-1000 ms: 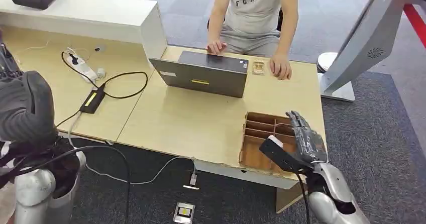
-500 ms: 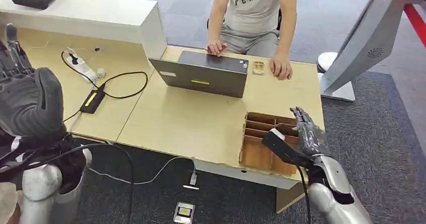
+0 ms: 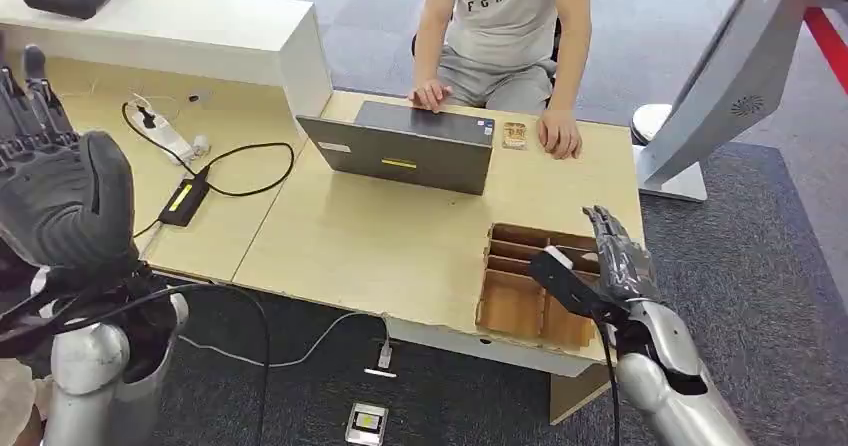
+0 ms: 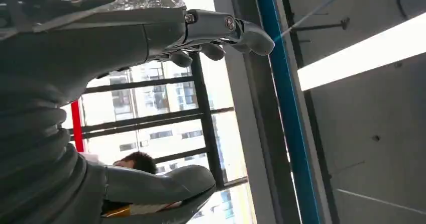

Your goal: Pass the card to the sensor for recognition and then transmit it.

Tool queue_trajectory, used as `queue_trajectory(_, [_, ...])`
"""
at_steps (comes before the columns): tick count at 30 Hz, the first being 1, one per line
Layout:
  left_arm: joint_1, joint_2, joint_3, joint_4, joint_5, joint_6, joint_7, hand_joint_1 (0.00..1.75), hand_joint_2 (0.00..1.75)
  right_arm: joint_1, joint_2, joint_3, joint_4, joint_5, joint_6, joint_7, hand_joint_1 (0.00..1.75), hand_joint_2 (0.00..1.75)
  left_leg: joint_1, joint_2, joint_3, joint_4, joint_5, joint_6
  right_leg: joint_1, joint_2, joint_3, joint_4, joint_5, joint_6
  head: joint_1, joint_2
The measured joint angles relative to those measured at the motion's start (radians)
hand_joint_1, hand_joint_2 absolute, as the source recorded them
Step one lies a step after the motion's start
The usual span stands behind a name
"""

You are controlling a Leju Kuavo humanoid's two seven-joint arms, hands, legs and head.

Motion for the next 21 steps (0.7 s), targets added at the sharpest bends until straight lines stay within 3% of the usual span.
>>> queue_trajectory(5, [-0.004, 0.000, -0.005, 0.005, 0.005, 0.003, -0.002, 0.00, 1.75, 0.000, 0.000, 0.006, 0.013, -0.015, -0.002, 0.000, 0.02, 1.75, 0.000, 0.000, 0.000, 0.000, 0.000, 0.000, 0.000, 0.000, 0.000, 0.000, 0.000, 0.000, 0.000, 0.000])
queue_trajectory(7, [-0.005, 0.000, -0.006, 0.006, 0.005, 0.004, -0.003, 0.00, 1.75, 0.000, 0.000, 0.008, 0.014, -0.016, -0.002, 0.000, 0.19, 1.75, 0.000, 0.000, 0.000, 0.000, 0.000, 0.000, 0.000, 0.000, 0.000, 0.000, 0.000, 0.000, 0.000, 0.000])
queue_trajectory(8, [-0.006, 0.000, -0.007, 0.006, 0.005, 0.004, -0.003, 0.00, 1.75, 0.000, 0.000, 0.010, 0.016, -0.016, -0.002, 0.000, 0.77, 1.75, 0.000, 0.000, 0.000, 0.000, 0.000, 0.000, 0.000, 0.000, 0.000, 0.000, 0.000, 0.000, 0.000, 0.000])
queue_trajectory(9, [-0.007, 0.000, -0.008, 0.006, 0.005, 0.004, -0.003, 0.00, 1.75, 0.000, 0.002, 0.011, 0.018, -0.016, -0.002, 0.000, 1.48, 1.75, 0.000, 0.000, 0.000, 0.000, 0.000, 0.000, 0.000, 0.000, 0.000, 0.000, 0.000, 0.000, 0.000, 0.000])
queue_trajectory(14, [-0.013, 0.000, -0.011, 0.010, 0.005, 0.006, -0.003, 0.00, 1.75, 0.000, 0.009, 0.020, 0.024, -0.018, -0.002, 0.000, 1.71, 1.75, 0.000, 0.000, 0.000, 0.000, 0.000, 0.000, 0.000, 0.000, 0.000, 0.000, 0.000, 0.000, 0.000, 0.000])
queue_trajectory(21, [-0.014, 0.000, -0.014, 0.010, 0.005, 0.013, -0.003, 0.00, 1.75, -0.010, 0.024, 0.032, 0.042, -0.022, -0.001, -0.008, 1.73, 1.75, 0.000, 0.000, 0.000, 0.000, 0.000, 0.000, 0.000, 0.000, 0.000, 0.000, 0.000, 0.000, 0.000, 0.000])
